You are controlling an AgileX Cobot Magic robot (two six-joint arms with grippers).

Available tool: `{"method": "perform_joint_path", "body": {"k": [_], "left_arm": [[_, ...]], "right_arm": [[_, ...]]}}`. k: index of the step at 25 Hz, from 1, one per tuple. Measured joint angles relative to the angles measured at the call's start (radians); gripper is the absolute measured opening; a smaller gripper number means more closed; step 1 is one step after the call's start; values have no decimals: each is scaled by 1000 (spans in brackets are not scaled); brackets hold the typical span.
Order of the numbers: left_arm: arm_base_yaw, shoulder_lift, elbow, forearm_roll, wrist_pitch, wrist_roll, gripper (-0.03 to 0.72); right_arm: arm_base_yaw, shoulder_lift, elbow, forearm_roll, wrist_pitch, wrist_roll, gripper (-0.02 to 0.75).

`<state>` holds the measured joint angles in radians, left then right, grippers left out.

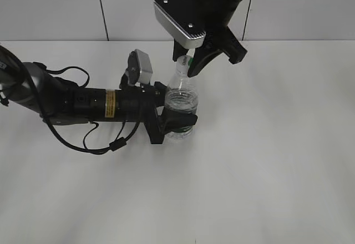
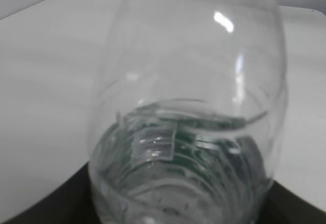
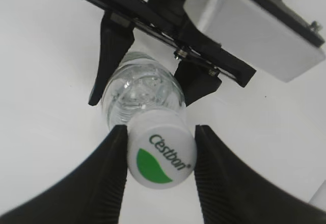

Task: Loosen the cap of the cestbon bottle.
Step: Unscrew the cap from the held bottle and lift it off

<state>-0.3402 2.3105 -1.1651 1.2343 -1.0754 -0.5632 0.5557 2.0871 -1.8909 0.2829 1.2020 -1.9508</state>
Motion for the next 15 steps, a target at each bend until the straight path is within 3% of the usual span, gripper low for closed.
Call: {"method": "perform_joint_path", "body": {"k": [15], "left_arm": [[0, 0, 0, 2, -1, 0, 417]], "right_arm": [[-1, 0, 0, 3, 3, -100, 302]]}}
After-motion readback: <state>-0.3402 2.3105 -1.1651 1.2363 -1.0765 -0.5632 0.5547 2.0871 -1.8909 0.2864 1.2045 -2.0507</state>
